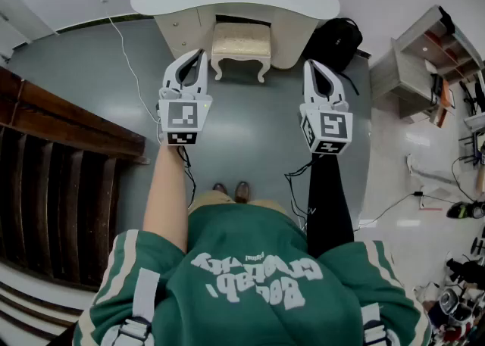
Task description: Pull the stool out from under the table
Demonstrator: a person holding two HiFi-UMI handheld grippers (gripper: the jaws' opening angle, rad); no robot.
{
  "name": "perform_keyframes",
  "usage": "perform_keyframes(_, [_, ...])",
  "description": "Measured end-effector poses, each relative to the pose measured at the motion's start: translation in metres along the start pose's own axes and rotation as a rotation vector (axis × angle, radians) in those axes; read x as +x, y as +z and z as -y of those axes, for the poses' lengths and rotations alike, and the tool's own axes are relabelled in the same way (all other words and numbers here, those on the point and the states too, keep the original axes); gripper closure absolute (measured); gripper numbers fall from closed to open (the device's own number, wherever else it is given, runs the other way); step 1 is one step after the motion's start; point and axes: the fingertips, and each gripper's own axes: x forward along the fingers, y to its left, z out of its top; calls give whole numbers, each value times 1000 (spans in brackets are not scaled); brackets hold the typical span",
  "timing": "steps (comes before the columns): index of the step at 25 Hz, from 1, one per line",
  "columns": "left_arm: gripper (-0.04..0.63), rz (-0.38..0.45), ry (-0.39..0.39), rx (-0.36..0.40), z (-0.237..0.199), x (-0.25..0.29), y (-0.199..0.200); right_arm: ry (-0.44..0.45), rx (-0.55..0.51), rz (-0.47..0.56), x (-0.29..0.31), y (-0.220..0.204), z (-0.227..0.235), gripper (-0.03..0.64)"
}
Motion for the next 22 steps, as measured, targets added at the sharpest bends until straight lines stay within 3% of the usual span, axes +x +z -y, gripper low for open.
perform_keyframes(14, [581, 12, -27, -22, 4, 4, 5, 2, 50, 3, -1, -12, 3, 609])
perform_keyframes(22, [581, 3, -17, -29, -20, 21, -8, 22, 71, 14, 32, -14, -5, 609])
